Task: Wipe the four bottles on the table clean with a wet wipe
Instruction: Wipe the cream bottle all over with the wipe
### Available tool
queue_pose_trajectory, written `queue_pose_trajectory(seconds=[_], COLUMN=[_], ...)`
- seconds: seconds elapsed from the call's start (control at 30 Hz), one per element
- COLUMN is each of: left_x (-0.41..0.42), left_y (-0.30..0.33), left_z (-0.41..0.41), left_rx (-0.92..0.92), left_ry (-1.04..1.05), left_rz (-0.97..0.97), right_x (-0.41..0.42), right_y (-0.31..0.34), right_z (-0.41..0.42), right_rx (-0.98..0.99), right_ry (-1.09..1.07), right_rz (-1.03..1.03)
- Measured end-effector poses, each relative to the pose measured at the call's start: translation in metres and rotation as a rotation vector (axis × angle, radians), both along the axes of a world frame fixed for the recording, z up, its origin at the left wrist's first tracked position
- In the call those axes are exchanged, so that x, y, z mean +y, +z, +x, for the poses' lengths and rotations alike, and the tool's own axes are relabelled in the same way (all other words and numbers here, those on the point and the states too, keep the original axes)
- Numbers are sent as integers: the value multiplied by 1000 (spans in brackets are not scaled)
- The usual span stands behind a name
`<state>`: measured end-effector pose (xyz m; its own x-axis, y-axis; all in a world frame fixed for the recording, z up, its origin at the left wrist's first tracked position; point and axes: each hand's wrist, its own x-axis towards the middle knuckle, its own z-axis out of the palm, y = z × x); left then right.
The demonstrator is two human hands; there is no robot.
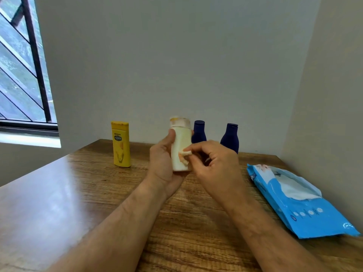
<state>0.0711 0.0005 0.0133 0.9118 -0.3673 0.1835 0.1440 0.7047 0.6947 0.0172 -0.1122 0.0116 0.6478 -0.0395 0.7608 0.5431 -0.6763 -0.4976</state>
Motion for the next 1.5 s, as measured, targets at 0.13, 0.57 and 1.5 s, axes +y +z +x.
queue_pose_trajectory(seconds=[0.13,0.57,1.5], left_x=[-3,-4,-1], left_y=[-2,-7,-5], left_z=[-5,-7,-6], left_rx=[-129,-320,-200], left_ry=[34,63,-147], left_rz=[176,403,224], right_x=[-11,-9,-9], right_y=[10,8,14], right_z=[0,-5,-6], right_rx=[-143,-171,55], right_ry=[-155,-126,46], right_rz=[165,82,292])
